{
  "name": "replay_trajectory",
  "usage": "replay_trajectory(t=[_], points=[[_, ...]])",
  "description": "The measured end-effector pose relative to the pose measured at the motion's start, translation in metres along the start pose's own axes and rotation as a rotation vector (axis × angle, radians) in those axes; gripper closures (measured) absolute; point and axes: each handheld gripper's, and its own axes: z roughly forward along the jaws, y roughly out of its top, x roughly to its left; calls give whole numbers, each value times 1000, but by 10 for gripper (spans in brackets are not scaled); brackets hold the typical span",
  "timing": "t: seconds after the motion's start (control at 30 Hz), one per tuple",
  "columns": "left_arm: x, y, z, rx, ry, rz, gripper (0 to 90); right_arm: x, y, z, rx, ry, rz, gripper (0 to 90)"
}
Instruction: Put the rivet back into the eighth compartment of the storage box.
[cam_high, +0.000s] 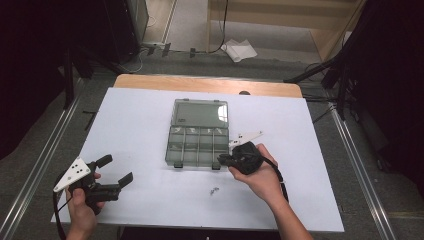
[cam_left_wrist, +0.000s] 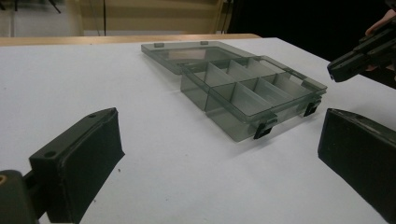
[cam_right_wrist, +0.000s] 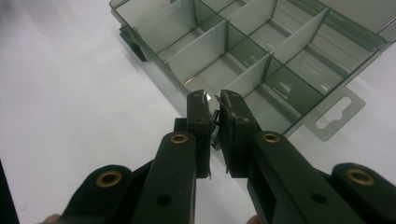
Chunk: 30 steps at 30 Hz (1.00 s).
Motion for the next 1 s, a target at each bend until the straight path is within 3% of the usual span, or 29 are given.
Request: replay_trajectory(t=[1.0], points=[[0,0,-1,1,-5,2,0,-26,9,19,34,-37,42,841]])
